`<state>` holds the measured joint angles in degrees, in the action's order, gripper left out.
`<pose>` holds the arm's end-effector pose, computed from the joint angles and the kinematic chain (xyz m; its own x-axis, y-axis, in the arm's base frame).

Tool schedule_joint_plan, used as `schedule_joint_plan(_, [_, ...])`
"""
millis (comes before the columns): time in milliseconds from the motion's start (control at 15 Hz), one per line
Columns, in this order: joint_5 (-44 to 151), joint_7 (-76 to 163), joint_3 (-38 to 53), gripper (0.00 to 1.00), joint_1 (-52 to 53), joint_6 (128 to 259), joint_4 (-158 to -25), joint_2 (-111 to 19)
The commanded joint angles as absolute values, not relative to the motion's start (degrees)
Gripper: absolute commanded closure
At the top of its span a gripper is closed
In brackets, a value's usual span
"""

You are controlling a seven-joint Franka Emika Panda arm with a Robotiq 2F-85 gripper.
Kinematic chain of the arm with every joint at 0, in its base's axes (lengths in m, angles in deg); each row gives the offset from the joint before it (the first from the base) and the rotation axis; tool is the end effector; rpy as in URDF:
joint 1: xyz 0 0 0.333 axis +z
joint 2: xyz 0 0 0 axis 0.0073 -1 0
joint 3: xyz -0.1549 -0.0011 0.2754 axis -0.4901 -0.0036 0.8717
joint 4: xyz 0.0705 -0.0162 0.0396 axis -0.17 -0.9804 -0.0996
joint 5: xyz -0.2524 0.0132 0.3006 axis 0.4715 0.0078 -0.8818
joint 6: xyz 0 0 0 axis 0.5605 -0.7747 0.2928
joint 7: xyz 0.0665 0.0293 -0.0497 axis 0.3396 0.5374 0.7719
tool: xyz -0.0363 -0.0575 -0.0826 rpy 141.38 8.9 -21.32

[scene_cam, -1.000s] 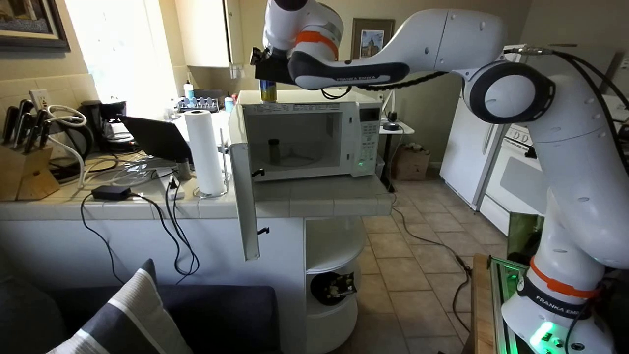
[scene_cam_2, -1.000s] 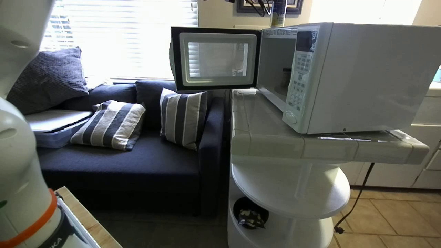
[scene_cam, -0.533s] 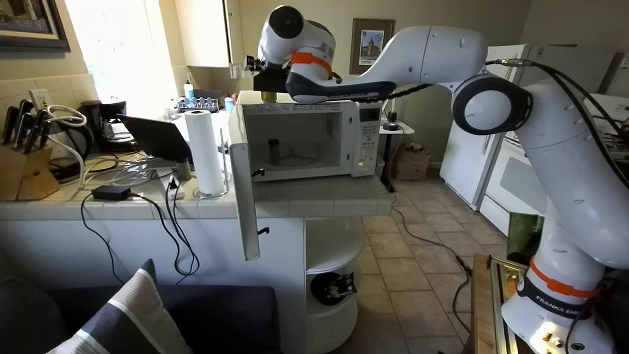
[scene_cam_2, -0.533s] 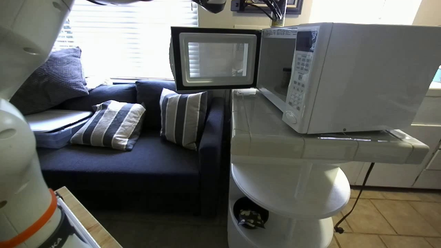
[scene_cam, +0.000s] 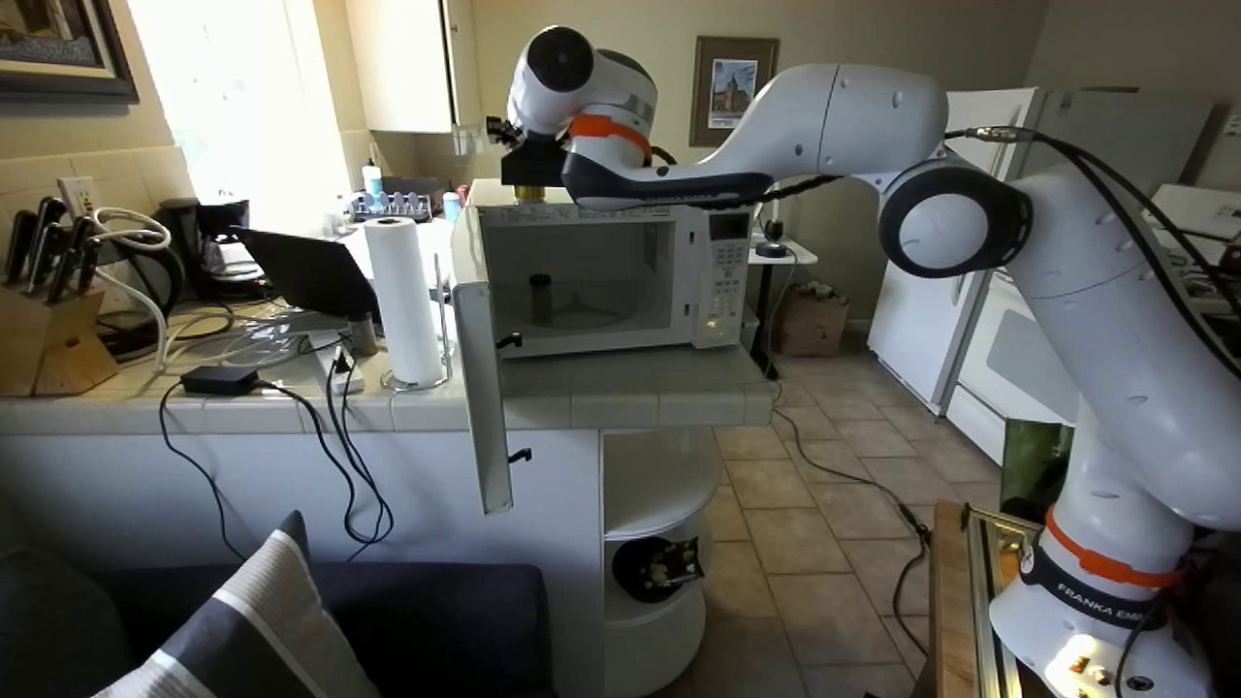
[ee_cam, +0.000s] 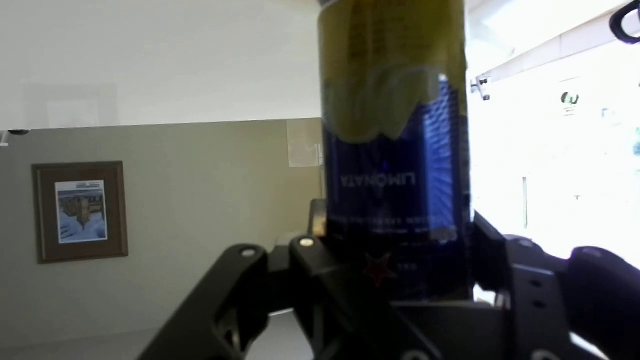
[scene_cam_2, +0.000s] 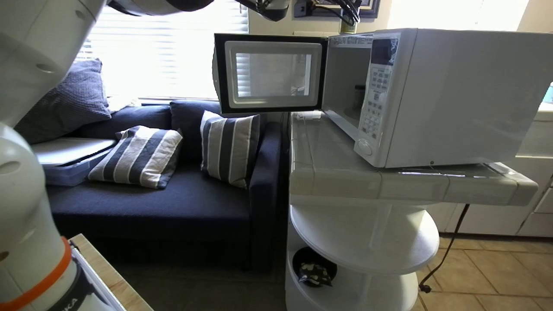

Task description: Put the yellow can in the microwave.

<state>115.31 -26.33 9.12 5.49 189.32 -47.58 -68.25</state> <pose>0.7787 0.0389 0.6208 0.1764 -0.2196 0.9595 -0.6854 -0.7270 -0.0404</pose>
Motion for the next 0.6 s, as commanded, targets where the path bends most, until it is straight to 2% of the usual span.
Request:
schedule_joint_plan(0, [115.79,-26.98,8.08,0.62,7.04,184.05,-43.79,-70.27])
schedule_joint_plan(533, [114.26,-30.58,8.72,0.62,13.22,160.57,-40.61,-68.72])
